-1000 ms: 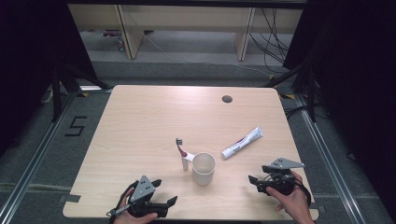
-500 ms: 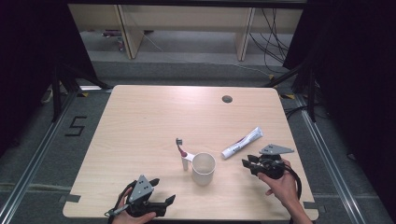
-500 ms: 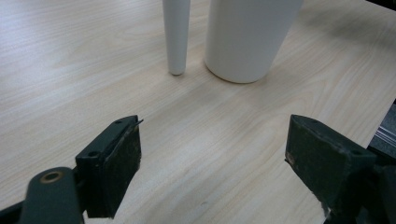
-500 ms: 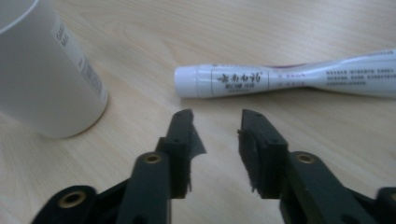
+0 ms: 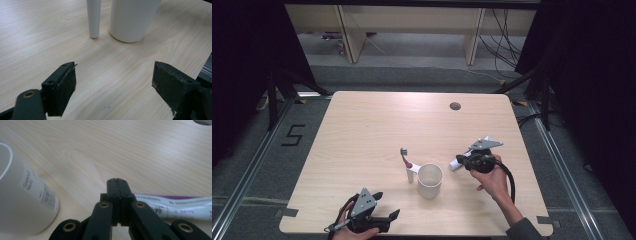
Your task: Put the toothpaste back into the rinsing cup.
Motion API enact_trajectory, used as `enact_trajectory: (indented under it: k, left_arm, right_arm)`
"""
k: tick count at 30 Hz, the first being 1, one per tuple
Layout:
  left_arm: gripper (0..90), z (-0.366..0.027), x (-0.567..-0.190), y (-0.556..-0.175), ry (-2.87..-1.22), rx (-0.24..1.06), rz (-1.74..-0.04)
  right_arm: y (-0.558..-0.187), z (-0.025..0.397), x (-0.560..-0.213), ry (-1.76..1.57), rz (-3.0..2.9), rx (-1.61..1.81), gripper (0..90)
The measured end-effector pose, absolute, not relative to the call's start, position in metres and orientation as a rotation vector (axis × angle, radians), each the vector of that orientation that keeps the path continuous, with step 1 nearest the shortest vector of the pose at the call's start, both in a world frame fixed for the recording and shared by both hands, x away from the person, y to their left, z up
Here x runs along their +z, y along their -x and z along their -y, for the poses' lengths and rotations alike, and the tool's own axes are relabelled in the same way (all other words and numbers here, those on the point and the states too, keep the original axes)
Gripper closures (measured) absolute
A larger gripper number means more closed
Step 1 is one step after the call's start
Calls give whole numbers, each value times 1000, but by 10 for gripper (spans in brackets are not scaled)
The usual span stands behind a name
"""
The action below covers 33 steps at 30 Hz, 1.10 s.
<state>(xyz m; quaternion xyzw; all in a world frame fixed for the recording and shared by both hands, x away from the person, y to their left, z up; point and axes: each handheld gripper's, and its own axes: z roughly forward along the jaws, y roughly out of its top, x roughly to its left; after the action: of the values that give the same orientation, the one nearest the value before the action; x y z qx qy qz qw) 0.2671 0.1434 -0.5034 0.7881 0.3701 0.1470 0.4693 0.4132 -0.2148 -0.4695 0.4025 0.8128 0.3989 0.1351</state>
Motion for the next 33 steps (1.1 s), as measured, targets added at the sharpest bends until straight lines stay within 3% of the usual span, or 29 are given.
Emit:
enact_trajectory:
  k: [8, 18, 33]
  left_arm:
    - [190, -143, -505, -266, -1941, 353, -909]
    - [191, -142, -506, -267, -1952, 348, -906]
    - [193, -141, -508, -267, -1946, 341, -905]
  right_arm:
    - [-432, 190, -482, -1176, -2398, 1075, 900]
    - [-438, 188, -490, -1116, -2450, 991, 899]
    - [-417, 193, -490, -1057, -2491, 979, 895]
